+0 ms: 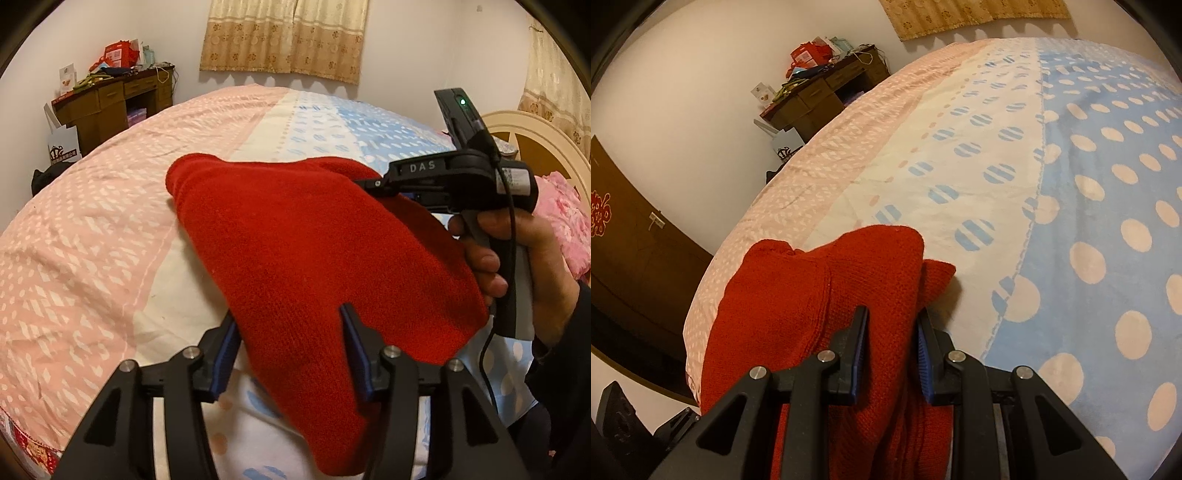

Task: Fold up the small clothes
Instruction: 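Lower the cardigan onto the pink duvet stripe and open both grippers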

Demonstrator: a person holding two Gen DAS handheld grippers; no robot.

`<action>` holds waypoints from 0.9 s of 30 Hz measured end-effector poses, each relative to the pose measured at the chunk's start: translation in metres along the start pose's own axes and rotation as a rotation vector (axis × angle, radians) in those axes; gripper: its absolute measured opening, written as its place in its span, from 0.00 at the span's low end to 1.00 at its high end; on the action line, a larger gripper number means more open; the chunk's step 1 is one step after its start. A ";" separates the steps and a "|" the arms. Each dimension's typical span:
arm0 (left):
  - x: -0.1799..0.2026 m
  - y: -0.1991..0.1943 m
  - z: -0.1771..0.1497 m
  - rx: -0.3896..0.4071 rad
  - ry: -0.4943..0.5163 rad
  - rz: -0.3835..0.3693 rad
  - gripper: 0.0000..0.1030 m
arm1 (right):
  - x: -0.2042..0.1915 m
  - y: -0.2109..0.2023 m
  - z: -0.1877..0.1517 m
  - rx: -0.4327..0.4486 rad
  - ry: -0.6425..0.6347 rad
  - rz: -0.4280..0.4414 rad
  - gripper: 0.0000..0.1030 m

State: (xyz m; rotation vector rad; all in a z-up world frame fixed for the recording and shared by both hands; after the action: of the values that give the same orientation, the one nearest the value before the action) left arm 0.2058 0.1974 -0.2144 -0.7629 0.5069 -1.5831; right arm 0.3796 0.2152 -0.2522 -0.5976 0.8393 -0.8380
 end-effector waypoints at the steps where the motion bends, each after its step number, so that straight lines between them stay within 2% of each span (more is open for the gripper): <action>1: 0.000 -0.002 0.001 0.002 0.002 0.005 0.56 | 0.001 -0.002 0.000 0.004 0.003 0.000 0.24; 5: 0.000 -0.019 0.011 0.042 0.014 0.034 0.57 | 0.001 -0.014 0.003 0.039 -0.001 -0.028 0.25; 8: -0.008 -0.036 0.024 0.110 0.016 0.079 0.69 | -0.002 -0.035 0.010 0.113 -0.009 -0.034 0.26; 10: -0.016 -0.041 0.033 0.138 0.009 0.106 0.82 | -0.006 -0.051 0.015 0.151 -0.025 -0.023 0.26; 14: -0.031 -0.031 0.035 0.132 -0.020 0.125 0.83 | -0.031 -0.077 0.009 0.194 -0.091 0.050 0.28; 17: -0.042 -0.012 0.032 0.101 -0.034 0.168 0.84 | -0.059 -0.084 -0.013 0.162 -0.155 0.158 0.43; 18: -0.045 -0.006 0.030 0.089 -0.045 0.168 0.84 | -0.066 -0.081 -0.025 0.142 -0.177 0.174 0.44; 20: -0.049 0.000 0.026 0.072 -0.061 0.164 0.85 | -0.060 -0.067 -0.036 0.100 -0.173 0.131 0.44; 23: -0.050 0.002 0.023 0.069 -0.059 0.179 0.93 | -0.040 -0.043 -0.049 0.029 -0.110 0.083 0.44; 27: -0.050 0.007 0.020 0.051 -0.035 0.203 0.96 | -0.036 -0.041 -0.050 0.035 -0.107 0.089 0.43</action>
State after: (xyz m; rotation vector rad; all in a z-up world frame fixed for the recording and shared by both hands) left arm 0.2269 0.2470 -0.2148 -0.6774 0.5007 -1.3868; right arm 0.3077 0.2163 -0.2349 -0.5651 0.7471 -0.7320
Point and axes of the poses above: each gripper's, at about its wrist camera, not at the fingertips, and y roughly the way its jaws point, x to its right, z to its top, the point moved 9 cm from there along y, roughly the way its jaws point, and after that the axes turned 4 degrees about -z, right-handed, at the moved point
